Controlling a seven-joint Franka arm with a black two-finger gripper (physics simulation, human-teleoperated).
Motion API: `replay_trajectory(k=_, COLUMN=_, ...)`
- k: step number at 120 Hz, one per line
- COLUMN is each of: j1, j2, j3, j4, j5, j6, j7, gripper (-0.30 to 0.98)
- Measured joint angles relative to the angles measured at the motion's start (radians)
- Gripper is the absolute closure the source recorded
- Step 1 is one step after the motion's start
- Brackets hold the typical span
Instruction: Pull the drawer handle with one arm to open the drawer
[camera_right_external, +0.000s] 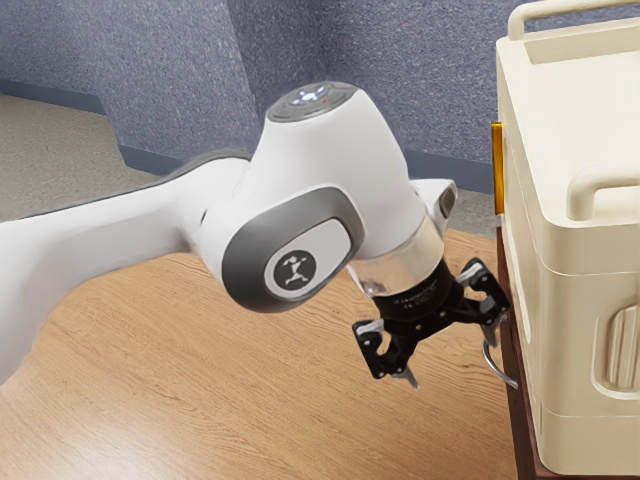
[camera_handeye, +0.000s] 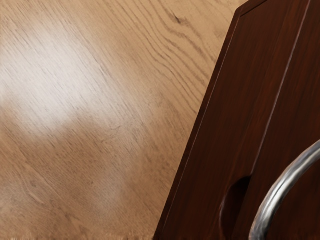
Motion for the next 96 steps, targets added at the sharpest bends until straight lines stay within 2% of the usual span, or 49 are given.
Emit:
replay_trajectory(k=40, j1=-0.014, j2=0.0, j3=0.001, j4=-0.009, j5=-0.007, j6=0.027, j7=0.011, gripper=0.01)
replay_trajectory(k=96, j1=-0.003, j2=0.003, j3=0.002, j4=-0.032, j5=-0.02, j6=0.032, j7=0.03, gripper=0.22)
